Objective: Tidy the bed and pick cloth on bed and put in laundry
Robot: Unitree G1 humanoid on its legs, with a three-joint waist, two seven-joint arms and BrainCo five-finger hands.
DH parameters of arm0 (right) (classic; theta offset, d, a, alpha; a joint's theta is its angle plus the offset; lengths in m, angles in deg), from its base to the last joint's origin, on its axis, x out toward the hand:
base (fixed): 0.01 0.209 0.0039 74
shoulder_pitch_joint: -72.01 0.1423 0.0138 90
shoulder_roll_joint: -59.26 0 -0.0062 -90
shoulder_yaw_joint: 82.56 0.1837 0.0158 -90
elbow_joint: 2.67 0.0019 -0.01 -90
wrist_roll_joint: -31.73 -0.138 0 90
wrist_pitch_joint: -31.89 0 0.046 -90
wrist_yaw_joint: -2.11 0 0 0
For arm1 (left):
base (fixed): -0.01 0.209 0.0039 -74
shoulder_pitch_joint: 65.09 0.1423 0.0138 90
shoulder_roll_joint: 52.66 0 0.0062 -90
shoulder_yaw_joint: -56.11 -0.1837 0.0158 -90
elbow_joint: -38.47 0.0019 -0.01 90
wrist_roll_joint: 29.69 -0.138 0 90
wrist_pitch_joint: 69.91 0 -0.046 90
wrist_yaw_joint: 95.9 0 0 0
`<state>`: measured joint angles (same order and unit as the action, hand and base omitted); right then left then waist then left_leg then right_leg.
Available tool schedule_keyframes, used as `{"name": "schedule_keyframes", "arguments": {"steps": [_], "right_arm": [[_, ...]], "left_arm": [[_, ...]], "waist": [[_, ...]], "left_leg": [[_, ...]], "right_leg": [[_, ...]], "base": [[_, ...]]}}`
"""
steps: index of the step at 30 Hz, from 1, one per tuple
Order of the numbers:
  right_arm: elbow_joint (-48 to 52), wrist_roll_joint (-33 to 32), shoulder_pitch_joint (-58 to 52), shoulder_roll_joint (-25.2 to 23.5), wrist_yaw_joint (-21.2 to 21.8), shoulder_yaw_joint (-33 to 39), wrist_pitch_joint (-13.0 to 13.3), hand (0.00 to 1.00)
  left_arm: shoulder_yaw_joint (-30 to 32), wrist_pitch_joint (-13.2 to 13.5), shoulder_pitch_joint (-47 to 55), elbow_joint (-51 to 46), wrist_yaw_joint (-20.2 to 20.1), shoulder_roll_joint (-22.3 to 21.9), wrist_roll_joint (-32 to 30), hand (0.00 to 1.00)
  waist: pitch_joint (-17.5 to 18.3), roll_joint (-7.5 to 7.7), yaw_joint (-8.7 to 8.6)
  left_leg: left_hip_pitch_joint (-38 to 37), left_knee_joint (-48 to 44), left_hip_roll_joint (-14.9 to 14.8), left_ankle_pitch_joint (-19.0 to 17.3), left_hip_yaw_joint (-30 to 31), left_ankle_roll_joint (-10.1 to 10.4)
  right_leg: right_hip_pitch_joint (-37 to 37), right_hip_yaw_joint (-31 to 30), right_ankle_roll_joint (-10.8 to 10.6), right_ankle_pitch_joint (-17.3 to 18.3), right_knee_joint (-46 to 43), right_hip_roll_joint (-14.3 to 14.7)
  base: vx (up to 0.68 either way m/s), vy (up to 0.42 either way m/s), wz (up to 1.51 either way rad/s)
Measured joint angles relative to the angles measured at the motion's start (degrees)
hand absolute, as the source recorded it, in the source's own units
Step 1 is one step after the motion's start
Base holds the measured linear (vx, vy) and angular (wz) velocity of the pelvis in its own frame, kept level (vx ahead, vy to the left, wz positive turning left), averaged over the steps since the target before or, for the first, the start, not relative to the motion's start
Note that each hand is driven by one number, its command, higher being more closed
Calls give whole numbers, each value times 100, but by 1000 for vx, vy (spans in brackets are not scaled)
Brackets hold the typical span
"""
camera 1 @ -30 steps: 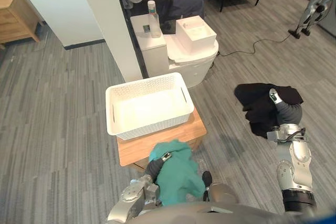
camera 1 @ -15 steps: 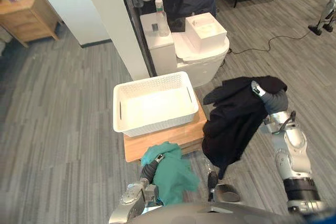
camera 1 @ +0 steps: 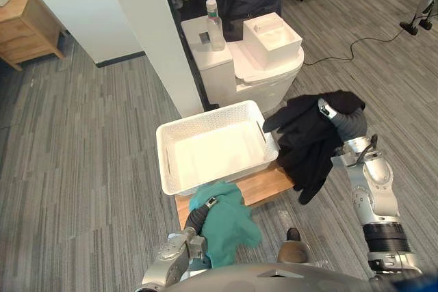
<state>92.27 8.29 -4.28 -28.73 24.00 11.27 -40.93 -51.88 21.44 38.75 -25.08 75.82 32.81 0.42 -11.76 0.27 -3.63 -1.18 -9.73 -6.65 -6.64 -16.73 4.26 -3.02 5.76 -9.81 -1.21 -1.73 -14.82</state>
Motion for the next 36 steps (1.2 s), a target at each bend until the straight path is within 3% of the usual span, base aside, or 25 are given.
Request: {"name": "schedule_keyframes", "arguments": {"steps": [5, 9, 12, 19, 26, 29, 36], "right_arm": [[539, -5, 1298, 407, 64, -411, -435, 100], [587, -21, 1811, 461, 153, -1160, -1063, 100], [581, -49, 1819, 404, 211, -1501, -1312, 100], [70, -53, 2524, -338, 59, -2461, -1595, 100], [-1108, 8, 2593, -1194, -729, -3151, -2314, 100], [-1836, 277, 2747, -1406, -928, -3153, -2457, 100], [-2367, 925, 3224, -1482, -979, -3248, -2338, 100]], "left_arm": [[-2, 3, -87, 567, 136, -127, 303, 100], [233, 12, -161, 698, 245, -240, 513, 100], [481, 83, -159, 763, 338, -351, 514, 100], [803, 136, -160, 927, 622, -441, 536, 100], [903, -101, -239, 841, 844, -508, 528, 100], [899, -137, -325, 758, 875, -504, 547, 100], [891, -232, -341, 20, 906, -580, 1116, 100]], "waist": [[86, 98, 71], [151, 151, 285], [226, 204, 410], [363, 270, 532], [442, 305, 805], [223, 188, 965], [-730, -218, 1091]], "left_leg": [[0, 263, -62, 122, 122, 101], [-196, 748, -118, 518, 194, 167], [-261, 1054, -121, 725, 281, 196], [-377, 1387, -77, 944, 369, 192], [-57, 1501, -31, 1111, 820, 173], [212, 1286, -30, 1117, 967, 165], [865, 960, 15, 1136, 1114, 158]], "right_leg": [[-93, 127, 8, 8, 187, 100], [-137, 320, 71, 46, 188, 257], [-151, 460, 87, 60, 212, 293], [-251, 633, 80, 34, 330, 289], [-218, 1087, 69, 46, 360, 249], [-114, 1220, 80, 50, 275, 229], [587, 1286, 150, 219, -360, 65]], "base": [[-55, -55, 9], [-25, -79, 18], [-16, -43, 16], [-2, -2, 9], [-10, -2, 32], [-51, -1, 24], [-95, 26, 10]]}}
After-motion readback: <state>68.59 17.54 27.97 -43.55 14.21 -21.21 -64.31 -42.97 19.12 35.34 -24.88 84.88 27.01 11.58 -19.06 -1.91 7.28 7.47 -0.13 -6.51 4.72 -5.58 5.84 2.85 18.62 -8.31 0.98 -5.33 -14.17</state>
